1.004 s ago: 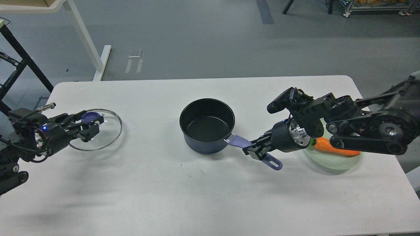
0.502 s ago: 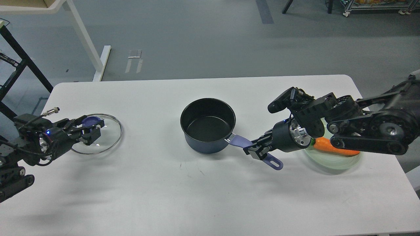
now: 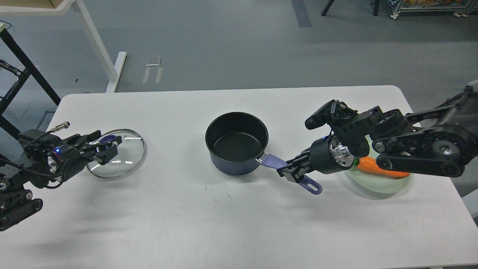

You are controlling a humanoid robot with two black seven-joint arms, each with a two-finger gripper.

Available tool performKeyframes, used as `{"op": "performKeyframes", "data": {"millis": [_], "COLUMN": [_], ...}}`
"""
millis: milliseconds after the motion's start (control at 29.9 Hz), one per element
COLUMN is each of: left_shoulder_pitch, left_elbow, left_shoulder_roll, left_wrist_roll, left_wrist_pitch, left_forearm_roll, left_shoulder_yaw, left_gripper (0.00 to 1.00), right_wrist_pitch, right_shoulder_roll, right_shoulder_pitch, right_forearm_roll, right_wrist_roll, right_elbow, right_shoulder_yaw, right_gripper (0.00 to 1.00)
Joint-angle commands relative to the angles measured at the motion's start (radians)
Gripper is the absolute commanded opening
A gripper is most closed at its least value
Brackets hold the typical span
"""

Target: Open pot lid

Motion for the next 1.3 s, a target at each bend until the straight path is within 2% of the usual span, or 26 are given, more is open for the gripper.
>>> {"op": "performKeyframes", "data": {"millis": [0,67,201,335,468,703,903,1138,1271], "left_shoulder_pitch": [-0.001,-0.003,-0.012,-0.021,-0.053,-0.125,-0.197,-0.242,-0.240], "left_elbow": [-0.002,-0.002,-0.003,-0.002,-0.003,-0.008,-0.008,0.000,0.009], "left_shoulder_roll": [0.000,0.001,0.006,0.009,0.009,0.005,-0.025,-0.126,-0.193], "left_wrist_roll": [0.000,0.000,-0.003,-0.017,-0.018,-0.011,-0.006,-0.011,-0.009], "left_wrist_pitch": [0.001,0.001,0.001,-0.008,-0.018,-0.064,-0.089,-0.135,-0.213], "left_forearm_roll": [-0.010,-0.041,-0.206,-0.393,-0.447,-0.620,-0.828,-1.047,-1.161], "left_shoulder_yaw": [0.000,-0.005,-0.014,-0.012,-0.014,-0.017,-0.017,-0.051,-0.133], "left_gripper": [0.83,0.88,0.98,0.99,0.99,0.99,0.99,0.99,0.99], "right_wrist_pitch": [0.000,-0.002,-0.003,-0.005,-0.005,-0.005,-0.012,-0.022,-0.038], "right_shoulder_roll": [-0.001,-0.001,-0.001,-0.006,-0.041,-0.159,-0.248,-0.245,-0.216], "right_shoulder_pitch": [0.000,0.000,-0.005,-0.010,-0.011,-0.025,-0.213,-0.480,-0.557], "right_forearm_roll": [0.001,0.000,0.001,0.004,0.039,0.228,0.377,0.572,0.732], "right_wrist_roll": [0.000,0.000,0.000,0.000,0.000,0.000,0.000,-0.002,0.000], "right_elbow": [0.000,0.000,-0.002,-0.003,-0.006,-0.075,-0.216,-0.310,-0.408], "right_shoulder_yaw": [0.000,0.000,0.006,0.031,0.067,0.228,0.520,0.882,0.988], "right_gripper": [0.19,0.27,0.57,0.77,0.97,0.98,0.99,0.99,0.99]}}
